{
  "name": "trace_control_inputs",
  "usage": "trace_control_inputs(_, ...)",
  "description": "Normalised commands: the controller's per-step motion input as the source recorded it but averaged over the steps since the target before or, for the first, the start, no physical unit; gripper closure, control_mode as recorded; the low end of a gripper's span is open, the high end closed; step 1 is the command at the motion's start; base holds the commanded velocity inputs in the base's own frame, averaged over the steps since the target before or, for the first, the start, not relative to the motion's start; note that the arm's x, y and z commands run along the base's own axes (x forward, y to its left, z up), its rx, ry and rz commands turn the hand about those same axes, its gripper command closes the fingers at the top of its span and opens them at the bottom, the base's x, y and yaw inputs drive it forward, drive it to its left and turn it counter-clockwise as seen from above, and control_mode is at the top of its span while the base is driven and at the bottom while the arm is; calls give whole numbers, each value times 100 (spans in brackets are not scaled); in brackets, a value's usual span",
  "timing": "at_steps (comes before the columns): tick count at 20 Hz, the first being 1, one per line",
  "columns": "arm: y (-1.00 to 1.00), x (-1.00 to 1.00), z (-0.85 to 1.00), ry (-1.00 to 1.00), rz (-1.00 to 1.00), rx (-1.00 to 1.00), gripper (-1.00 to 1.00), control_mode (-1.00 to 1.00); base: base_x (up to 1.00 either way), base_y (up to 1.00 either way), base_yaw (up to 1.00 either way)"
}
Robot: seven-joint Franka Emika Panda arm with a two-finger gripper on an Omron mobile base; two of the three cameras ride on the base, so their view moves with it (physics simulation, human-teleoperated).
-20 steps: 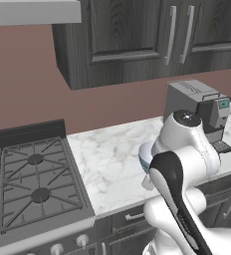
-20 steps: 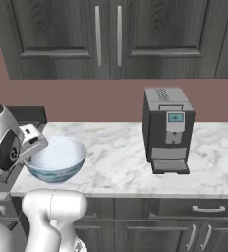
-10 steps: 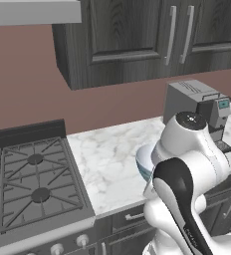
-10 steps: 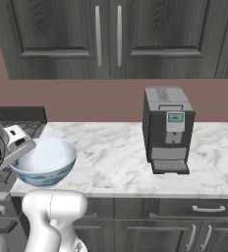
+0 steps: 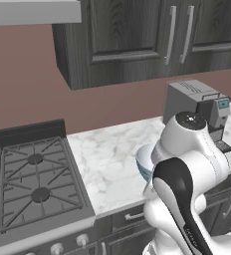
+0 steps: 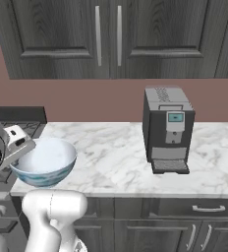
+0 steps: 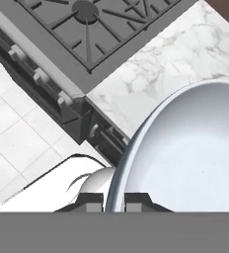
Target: Pick the cup and bowl from the counter and place them on the counter next to the sink.
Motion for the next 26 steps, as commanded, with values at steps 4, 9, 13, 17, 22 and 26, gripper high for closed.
trace_control_inputs(4,0,0,0,0,0,0,100,100,-88,13,12)
trace_control_inputs(9,0,0,0,0,0,0,100,100,-100,12,14)
trace_control_inputs(13,0,0,0,0,0,0,100,100,-32,64,17)
trace_control_inputs(17,0,0,0,0,0,0,100,100,-49,50,36)
trace_control_inputs(22,0,0,0,0,0,0,100,100,-72,33,62)
trace_control_inputs(26,0,0,0,0,0,0,100,100,-61,43,75)
